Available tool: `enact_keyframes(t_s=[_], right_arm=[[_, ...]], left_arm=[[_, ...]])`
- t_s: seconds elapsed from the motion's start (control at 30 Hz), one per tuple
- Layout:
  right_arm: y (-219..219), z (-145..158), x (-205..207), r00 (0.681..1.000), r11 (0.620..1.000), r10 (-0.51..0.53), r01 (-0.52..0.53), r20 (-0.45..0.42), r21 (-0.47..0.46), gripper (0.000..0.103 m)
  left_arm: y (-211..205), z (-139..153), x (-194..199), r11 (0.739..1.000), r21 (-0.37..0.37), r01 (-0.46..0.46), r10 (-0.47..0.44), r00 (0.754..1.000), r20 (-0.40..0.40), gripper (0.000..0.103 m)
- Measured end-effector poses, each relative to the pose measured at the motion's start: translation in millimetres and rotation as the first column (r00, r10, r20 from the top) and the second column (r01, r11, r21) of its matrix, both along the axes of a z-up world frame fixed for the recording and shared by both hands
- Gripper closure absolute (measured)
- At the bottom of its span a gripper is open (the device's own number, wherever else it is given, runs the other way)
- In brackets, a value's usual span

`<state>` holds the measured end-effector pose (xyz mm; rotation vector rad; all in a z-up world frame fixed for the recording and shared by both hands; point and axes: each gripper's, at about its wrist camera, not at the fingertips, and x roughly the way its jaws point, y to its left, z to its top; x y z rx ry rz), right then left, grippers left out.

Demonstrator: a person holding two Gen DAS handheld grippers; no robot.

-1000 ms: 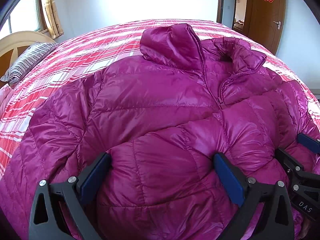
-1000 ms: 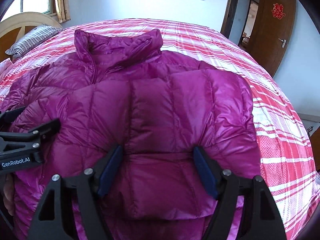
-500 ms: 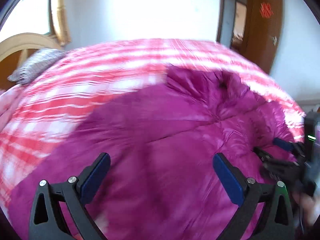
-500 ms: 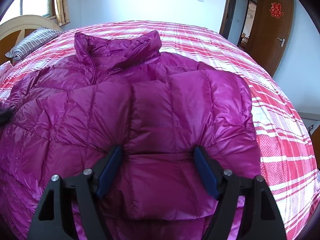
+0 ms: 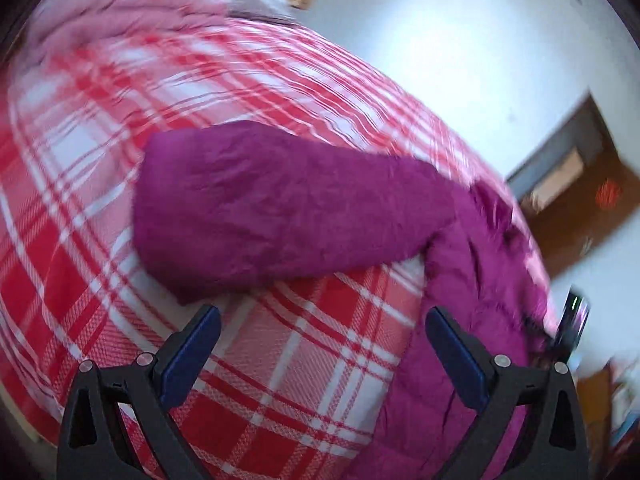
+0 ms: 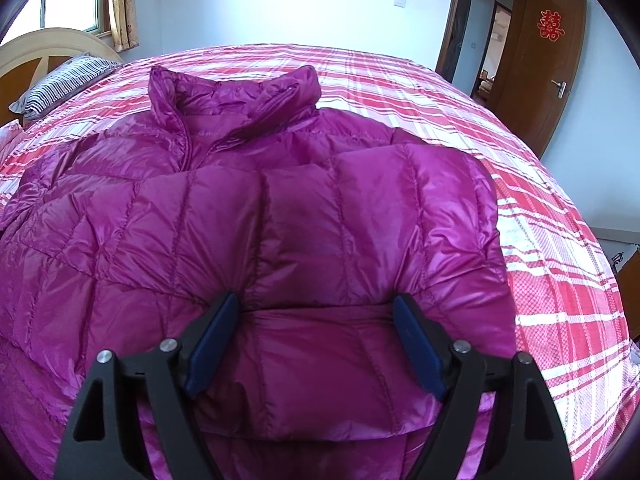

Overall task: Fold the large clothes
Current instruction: 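Grasp the cuff of the other sleeve with the left tool, then lift the sleeve with the left tool and fold it across the jacket body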

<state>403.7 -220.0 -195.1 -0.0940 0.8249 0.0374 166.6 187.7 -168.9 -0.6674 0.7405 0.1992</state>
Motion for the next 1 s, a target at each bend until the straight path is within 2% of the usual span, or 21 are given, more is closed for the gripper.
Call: enact_keyframes(t_s=[0.1, 0.27, 0.37, 0.4, 0.47, 0.53, 0.8, 0.87, 1.0], right_arm=[[-1, 0, 0, 1.000, 1.000, -0.002, 0.002, 0.001, 0.004, 0.018], [-1, 0, 0, 1.000, 1.000, -0.002, 0.002, 0.002, 0.005, 0.017], [-1, 0, 0, 1.000, 1.000, -0.002, 0.002, 0.003, 0.006, 0.017], [-1, 0, 0, 1.000, 1.000, -0.002, 0.002, 0.003, 0.006, 0.017], [-1, 0, 0, 1.000, 1.000, -0.002, 0.002, 0.003, 0.004, 0.017], [-1, 0, 0, 1.000, 1.000, -0.003, 0.003, 0.005, 0.000, 0.017], [-1, 0, -1, 1.000, 1.000, -0.006, 0.006, 0.009, -0.005, 0.016], [-1, 0, -1, 1.000, 1.000, -0.006, 0.006, 0.009, -0.004, 0.015], [-1, 0, -1, 1.000, 1.000, -0.006, 0.006, 0.011, -0.003, 0.015]], left_arm=[[14, -7, 1, 0.996, -0.071, -0.046, 0.048, 0.998, 0.033, 0.001], [27, -12, 7, 0.993, -0.083, -0.084, 0.089, 0.994, 0.056, 0.004], [36, -16, 9, 0.987, -0.116, -0.109, 0.117, 0.991, 0.069, 0.017], [40, -16, 6, 0.985, -0.132, -0.111, 0.122, 0.990, 0.077, 0.026], [46, -23, -2, 0.969, -0.217, -0.114, 0.134, 0.987, 0.083, 0.028], [48, -30, -7, 0.943, -0.299, -0.144, 0.175, 0.981, 0.078, 0.028], [68, -27, 7, 0.929, -0.302, -0.216, 0.260, 0.959, 0.113, 0.029], [72, -29, 11, 0.929, -0.294, -0.223, 0.264, 0.959, 0.107, 0.040], [81, -36, 19, 0.939, -0.269, -0.216, 0.247, 0.965, 0.090, 0.090]])
